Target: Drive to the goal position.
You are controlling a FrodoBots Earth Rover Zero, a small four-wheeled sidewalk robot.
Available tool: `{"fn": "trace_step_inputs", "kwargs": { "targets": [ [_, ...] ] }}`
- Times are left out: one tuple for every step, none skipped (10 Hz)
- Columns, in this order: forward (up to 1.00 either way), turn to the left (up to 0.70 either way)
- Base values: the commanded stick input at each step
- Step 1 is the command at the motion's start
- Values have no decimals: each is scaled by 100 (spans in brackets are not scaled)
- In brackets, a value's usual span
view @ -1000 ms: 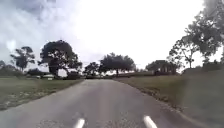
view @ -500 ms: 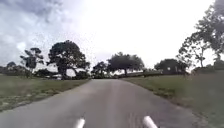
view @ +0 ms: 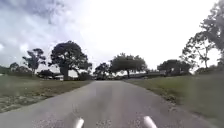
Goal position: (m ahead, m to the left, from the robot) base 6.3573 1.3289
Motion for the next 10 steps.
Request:
{"fn": "trace_step_inputs", "kwargs": {
  "targets": [
    [69,3],
    [69,3],
    [69,3],
    [69,3],
    [69,3],
    [69,3],
    [69,3],
    [69,5],
    [69,33],
    [69,32]
  ]
}}
